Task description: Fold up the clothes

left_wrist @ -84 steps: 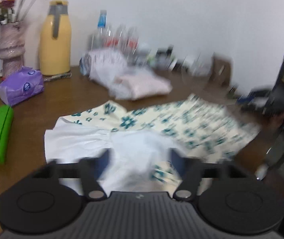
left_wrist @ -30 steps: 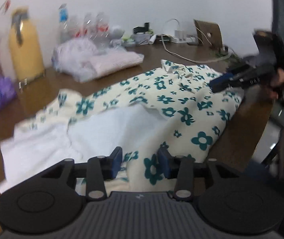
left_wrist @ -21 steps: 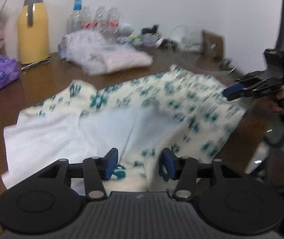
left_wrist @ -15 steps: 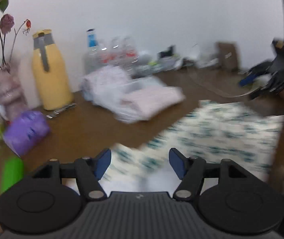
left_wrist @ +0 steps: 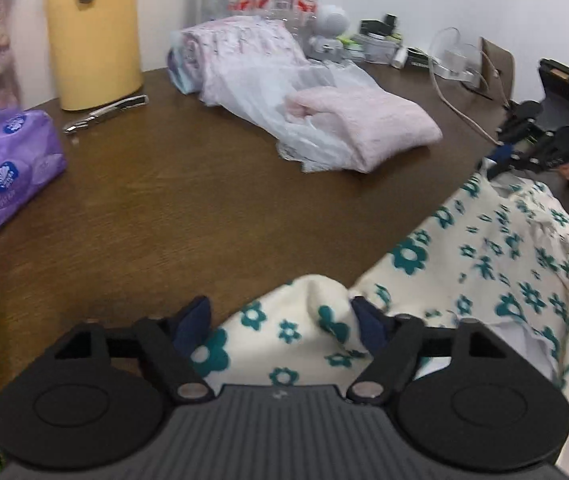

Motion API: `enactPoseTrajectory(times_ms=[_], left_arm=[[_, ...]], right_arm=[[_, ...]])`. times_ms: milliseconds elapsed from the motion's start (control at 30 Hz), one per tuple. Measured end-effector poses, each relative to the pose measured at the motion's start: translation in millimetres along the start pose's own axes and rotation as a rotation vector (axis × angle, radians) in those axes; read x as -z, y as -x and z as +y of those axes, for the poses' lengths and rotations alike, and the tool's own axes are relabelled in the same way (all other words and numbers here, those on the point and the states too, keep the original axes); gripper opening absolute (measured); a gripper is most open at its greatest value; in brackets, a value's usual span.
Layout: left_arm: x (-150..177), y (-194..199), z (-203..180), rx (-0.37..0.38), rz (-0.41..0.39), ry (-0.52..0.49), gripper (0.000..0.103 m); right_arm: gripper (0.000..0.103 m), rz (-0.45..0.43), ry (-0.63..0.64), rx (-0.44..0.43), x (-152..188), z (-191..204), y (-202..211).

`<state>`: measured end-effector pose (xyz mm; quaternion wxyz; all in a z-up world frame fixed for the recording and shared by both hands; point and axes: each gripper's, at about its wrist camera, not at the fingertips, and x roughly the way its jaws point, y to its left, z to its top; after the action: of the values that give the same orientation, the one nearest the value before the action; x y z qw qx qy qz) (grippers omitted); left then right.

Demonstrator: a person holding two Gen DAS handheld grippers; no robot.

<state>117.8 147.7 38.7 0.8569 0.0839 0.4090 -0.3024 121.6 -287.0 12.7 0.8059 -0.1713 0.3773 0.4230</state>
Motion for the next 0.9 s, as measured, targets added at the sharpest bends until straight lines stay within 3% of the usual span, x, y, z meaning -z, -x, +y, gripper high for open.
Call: enactPoseTrajectory(times_ms=[33,67,200,300,367,400,500,600,667,700,733,767,800,833,867,900], left_arm=[[7,9,-13,-0.029,-0.029,-0.037,0.022],[13,17,-26,-0.058,-0.058,-0.075,0.010],[40,52,-77,-0.175,-0.175,-0.224,0.009],[60,78,-116,-0.262,-0.262,-0.335,0.009],[73,95,-141,-0.319,-0.318,-0.409,0.010],[93,97,-152,-0.315,-0.302,-0.437,0.012],[130,100,-163,-0.304,-0.239,-0.471,0.024],[124,115,-156,-0.249,-0.220,-0.439,0.050],[110,126,-156,-0.223,-0.291,-0.482,0.070],[103,126,-155,-0.218,-0.306,-0.510,0.088],[97,116,-150,-0.200,-0.269,-0.514,0.091],[91,107,-145,-0.181,-0.231,-0.519,0.091],[85,97,-139,-0.163,-0.193,-0.523,0.087],[79,87,-134,-0.144,-0.155,-0.527,0.056],[73,77,-129,-0.126,-0.117,-0.531,0.030],[67,67,-124,-0.110,-0.082,-0.536,0.011]], right_arm=[[0.004,-0.030,0.034,0.035,0,10,10],[0.004,-0.063,0.069,0.071,-1,21,21],[0.004,-0.195,0.243,0.243,9,78,67],[0.004,-0.224,0.384,0.389,43,140,82],[0.005,-0.201,0.433,0.421,71,175,80],[0.007,-0.187,0.456,0.435,85,192,78],[0.015,-0.250,0.329,0.280,97,204,98],[0.039,-0.330,0.221,0.195,84,190,122],[0.053,-0.351,0.183,0.177,72,174,128],[0.053,-0.321,0.169,0.140,67,168,122],[0.052,-0.263,0.172,0.089,64,162,111],[0.043,-0.199,0.177,0.037,61,156,99],[0.034,-0.131,0.198,0.060,59,155,82],[0.002,-0.061,0.221,0.099,58,155,65],[0.004,-0.036,0.234,0.140,57,154,56],[0.004,-0.065,0.238,0.181,56,154,56]])
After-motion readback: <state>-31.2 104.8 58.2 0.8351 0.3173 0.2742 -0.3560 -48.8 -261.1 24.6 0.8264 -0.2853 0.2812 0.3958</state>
